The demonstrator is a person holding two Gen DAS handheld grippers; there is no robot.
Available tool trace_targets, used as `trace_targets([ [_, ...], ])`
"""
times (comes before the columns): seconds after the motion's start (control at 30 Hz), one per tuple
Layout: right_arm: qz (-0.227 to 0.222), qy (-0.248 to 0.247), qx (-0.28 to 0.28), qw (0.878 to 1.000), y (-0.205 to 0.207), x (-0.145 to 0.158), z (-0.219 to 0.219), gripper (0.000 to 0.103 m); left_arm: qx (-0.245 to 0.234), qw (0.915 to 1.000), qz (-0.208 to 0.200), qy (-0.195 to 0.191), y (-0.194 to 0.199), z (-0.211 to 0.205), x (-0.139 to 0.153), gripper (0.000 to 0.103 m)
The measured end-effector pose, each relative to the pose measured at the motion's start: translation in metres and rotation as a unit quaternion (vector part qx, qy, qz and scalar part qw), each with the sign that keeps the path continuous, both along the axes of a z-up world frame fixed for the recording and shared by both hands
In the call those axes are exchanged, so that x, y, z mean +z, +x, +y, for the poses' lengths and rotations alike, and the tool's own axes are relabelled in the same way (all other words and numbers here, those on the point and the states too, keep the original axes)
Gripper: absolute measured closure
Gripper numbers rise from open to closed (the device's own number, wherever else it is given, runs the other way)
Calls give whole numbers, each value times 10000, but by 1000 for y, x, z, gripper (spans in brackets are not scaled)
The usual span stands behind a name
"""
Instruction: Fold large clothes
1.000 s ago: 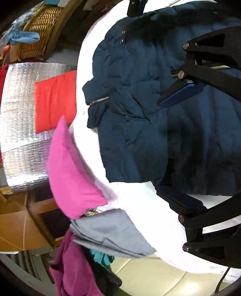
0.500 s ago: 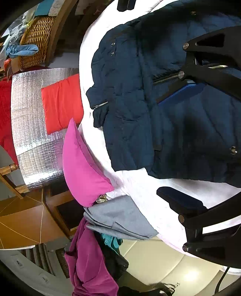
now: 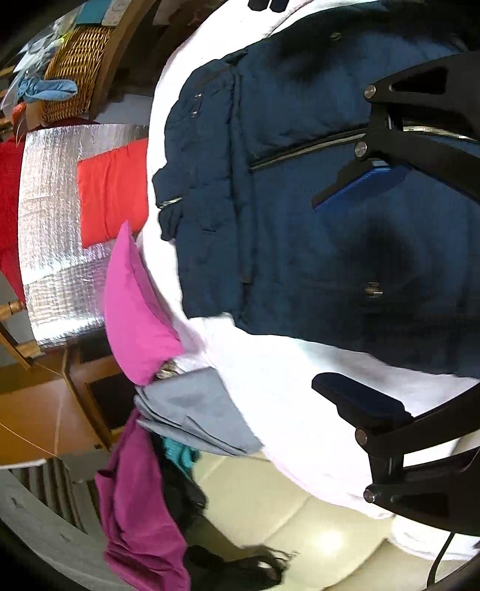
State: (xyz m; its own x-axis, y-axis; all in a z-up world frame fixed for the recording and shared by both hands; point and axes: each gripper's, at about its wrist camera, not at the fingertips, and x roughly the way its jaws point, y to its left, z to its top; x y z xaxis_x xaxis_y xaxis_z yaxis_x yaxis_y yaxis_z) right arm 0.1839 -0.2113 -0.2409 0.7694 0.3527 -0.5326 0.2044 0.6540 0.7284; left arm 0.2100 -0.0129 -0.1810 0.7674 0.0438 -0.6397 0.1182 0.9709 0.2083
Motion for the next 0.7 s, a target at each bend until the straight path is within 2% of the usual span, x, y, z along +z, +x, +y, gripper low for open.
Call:
trace_targets([
  [0.37, 41, 303, -101, 9995, -71, -21, -2, 48, 421, 9979, 485, -43, -56, 25, -21, 15],
  [0.7, 230, 545, 38, 9982, -109, -40, -3, 47, 693, 9941, 835, 9, -62, 43, -35, 15],
])
